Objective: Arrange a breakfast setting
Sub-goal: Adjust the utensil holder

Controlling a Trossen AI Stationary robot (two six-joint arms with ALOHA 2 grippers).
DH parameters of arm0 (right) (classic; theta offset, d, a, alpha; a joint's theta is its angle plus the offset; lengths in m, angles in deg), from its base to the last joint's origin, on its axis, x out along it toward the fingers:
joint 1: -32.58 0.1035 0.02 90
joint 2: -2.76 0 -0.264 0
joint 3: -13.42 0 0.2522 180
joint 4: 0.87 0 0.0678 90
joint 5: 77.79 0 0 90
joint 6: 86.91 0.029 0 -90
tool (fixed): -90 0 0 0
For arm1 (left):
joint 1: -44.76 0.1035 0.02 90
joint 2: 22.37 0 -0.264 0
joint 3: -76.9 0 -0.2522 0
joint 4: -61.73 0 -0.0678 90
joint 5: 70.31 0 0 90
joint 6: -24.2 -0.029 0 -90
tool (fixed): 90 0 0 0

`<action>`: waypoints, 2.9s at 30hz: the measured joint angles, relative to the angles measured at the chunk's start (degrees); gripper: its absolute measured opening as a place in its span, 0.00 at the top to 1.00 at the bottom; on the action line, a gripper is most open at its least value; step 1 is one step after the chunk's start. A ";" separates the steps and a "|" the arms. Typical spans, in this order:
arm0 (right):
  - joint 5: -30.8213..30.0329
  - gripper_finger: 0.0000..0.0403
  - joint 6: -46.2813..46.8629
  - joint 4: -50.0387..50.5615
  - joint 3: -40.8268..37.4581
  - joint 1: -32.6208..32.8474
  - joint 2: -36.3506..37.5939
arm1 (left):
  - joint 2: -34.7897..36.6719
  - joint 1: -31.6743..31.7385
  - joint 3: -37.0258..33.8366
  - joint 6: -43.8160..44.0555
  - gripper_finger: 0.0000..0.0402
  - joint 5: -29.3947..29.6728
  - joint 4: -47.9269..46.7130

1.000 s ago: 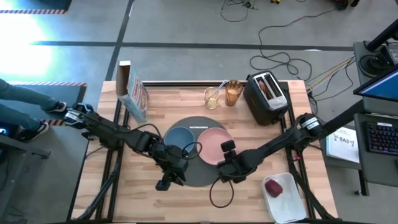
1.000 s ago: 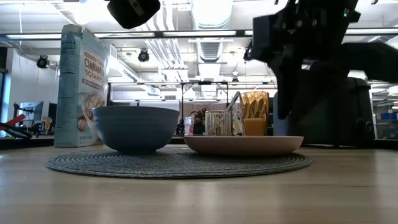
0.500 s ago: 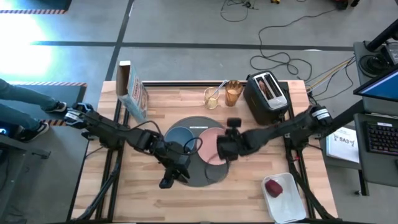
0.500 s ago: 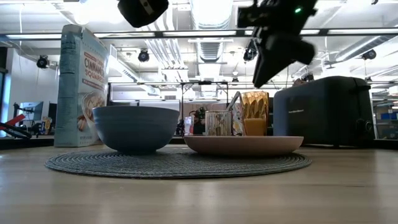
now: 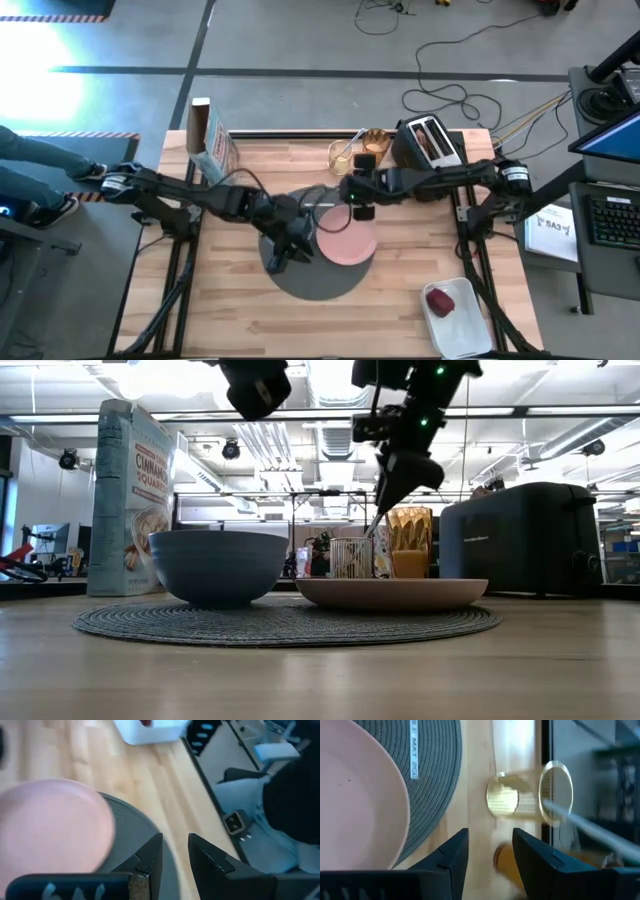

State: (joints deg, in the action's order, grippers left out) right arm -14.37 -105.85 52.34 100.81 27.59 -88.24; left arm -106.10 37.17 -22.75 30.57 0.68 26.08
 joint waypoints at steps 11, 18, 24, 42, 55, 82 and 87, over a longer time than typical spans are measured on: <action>13.72 0.64 -15.59 -8.34 -0.01 -11.59 -0.15 | 1.23 1.39 0.00 2.29 0.81 0.03 7.14; 19.39 0.64 -18.31 -8.59 -0.02 -16.19 -3.21 | 0.36 -3.42 0.00 4.75 0.81 5.35 12.92; 18.79 0.65 -19.24 -11.94 0.00 -16.81 -5.16 | 0.30 -5.66 0.00 4.65 0.81 10.58 13.54; 17.45 0.70 -22.43 -16.17 0.00 -17.57 -7.64 | 1.28 -5.29 0.00 3.33 0.81 11.02 10.20; 17.40 0.81 -25.38 -18.10 0.00 -17.94 -9.88 | 2.56 -4.24 0.02 3.17 0.81 11.02 6.88; 21.33 0.97 -33.68 -15.09 12.06 -18.05 -14.19 | 3.86 -2.76 0.02 1.81 0.81 11.00 4.56; 21.66 0.97 -33.83 -12.59 18.75 -18.05 -19.60 | 3.90 -2.78 0.00 1.83 0.81 11.00 3.75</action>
State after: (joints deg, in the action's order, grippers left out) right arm 7.28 -139.68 39.75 119.56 9.54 -107.84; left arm -102.20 34.39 -22.74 32.40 11.68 29.82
